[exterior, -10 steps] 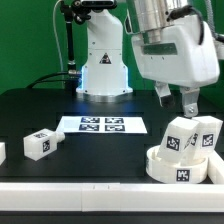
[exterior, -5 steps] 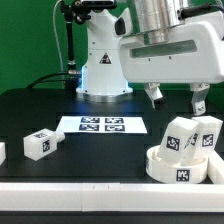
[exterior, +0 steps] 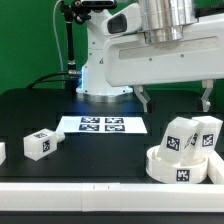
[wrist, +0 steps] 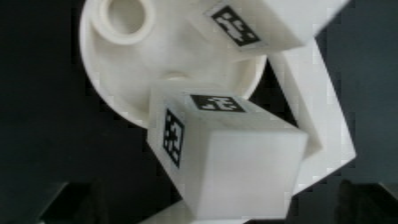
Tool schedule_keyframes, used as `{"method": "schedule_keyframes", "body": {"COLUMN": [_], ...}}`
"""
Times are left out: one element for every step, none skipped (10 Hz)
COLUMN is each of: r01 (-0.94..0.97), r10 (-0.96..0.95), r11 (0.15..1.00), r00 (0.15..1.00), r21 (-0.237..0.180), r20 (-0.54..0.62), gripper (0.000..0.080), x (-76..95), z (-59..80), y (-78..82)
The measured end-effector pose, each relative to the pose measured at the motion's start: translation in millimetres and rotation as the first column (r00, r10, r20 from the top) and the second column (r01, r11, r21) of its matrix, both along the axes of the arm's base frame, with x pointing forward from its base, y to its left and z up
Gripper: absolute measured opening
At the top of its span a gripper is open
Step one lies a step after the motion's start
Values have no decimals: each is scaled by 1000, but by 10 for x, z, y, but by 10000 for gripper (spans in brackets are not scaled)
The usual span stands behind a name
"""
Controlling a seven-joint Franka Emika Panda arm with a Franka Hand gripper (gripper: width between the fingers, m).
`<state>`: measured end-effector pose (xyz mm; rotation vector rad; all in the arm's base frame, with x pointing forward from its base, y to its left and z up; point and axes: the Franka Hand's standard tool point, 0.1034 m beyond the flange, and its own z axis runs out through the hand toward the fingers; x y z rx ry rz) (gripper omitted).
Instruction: Assemble stool
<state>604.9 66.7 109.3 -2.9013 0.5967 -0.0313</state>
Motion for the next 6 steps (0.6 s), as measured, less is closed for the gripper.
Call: {"method": "schedule_keyframes", "body": {"r01": [-111,-135,-218,-263,-315,-383], "r10": [111,136,219,264,317,387], "r11": [994,991,975,964,948,922], "r00": [994,990,975,963,947,920], "r21": [-12,-22,-33,-39,-47,-61], "r20": [14,31,42,48,54,60], "gripper": [649,649,649,649,649,649], "x": [-11,2,3,4,4,3], "z": [-25,-21,-25,-26,-27,-31], "y": [27,60,34,19,12,4]}}
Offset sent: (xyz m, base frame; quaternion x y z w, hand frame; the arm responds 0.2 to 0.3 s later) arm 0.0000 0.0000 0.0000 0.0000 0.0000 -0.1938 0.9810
